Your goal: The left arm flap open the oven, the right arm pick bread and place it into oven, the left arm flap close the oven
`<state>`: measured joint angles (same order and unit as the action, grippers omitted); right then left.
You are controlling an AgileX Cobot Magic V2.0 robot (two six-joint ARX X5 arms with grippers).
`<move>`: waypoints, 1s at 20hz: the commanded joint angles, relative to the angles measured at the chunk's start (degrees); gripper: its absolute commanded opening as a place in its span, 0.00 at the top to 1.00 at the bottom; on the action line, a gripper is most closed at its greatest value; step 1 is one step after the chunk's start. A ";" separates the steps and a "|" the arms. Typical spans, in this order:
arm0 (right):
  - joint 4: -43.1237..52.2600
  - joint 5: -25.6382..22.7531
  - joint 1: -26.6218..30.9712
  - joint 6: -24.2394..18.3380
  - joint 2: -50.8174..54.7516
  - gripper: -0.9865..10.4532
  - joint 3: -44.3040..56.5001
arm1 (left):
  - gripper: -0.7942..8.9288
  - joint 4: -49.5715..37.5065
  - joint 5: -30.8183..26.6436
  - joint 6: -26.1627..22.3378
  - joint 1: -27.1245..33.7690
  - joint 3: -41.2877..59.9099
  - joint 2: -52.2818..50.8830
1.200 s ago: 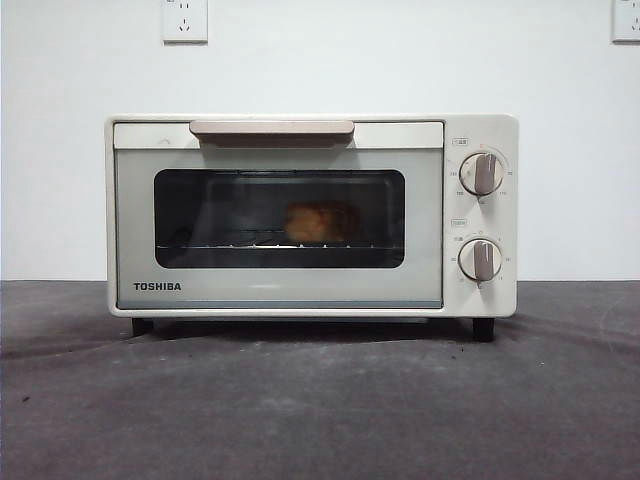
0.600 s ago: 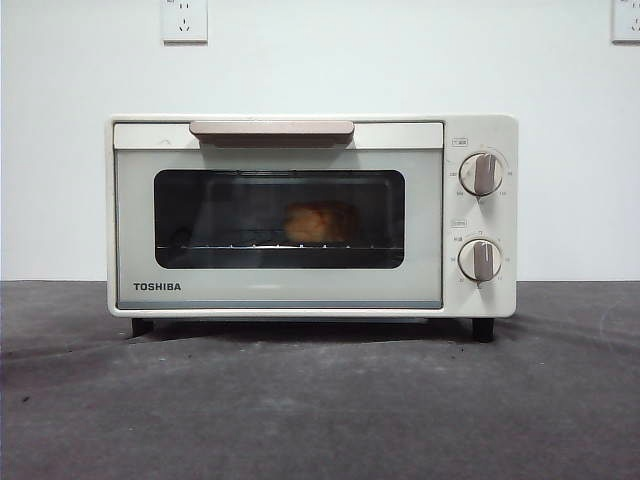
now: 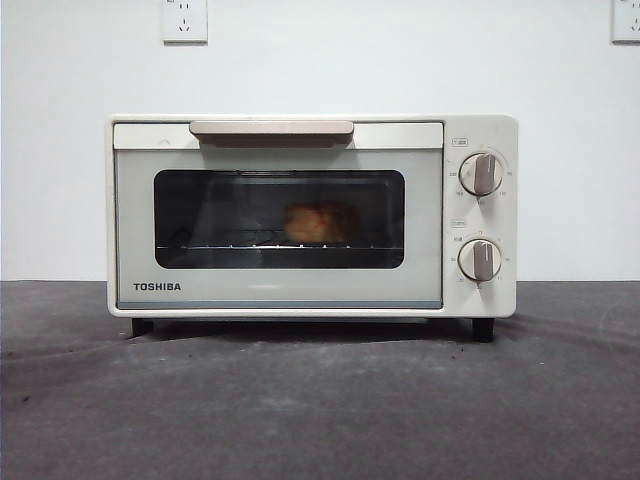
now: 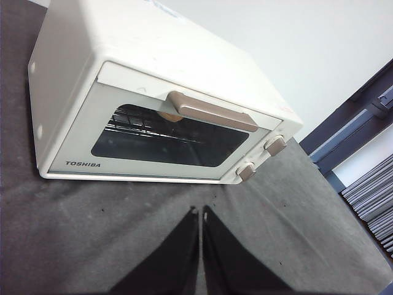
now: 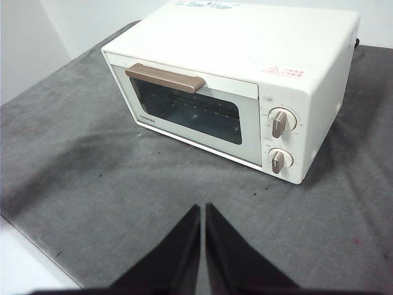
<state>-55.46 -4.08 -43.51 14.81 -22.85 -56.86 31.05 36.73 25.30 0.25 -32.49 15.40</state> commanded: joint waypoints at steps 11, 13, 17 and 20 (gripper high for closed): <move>0.55 -0.50 -0.57 -0.52 -0.22 0.91 -0.96 | 0.90 -6.21 -0.76 -8.87 0.07 3.28 -2.60; 0.57 -0.50 -0.57 -0.52 -0.22 0.91 -0.96 | 0.90 -10.60 -2.25 -16.44 0.07 7.17 -4.31; 0.55 -0.50 -0.57 -0.52 -0.22 0.91 -0.96 | 0.90 -18.51 -6.86 -23.06 0.09 16.02 -8.15; 0.55 -0.50 -0.57 -0.50 -0.22 0.91 -0.96 | 0.90 -19.89 -14.16 -22.88 0.09 21.22 -10.99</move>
<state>-55.46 -4.51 -43.51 14.81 -22.85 -56.86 12.19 25.04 5.06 0.25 -12.34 5.17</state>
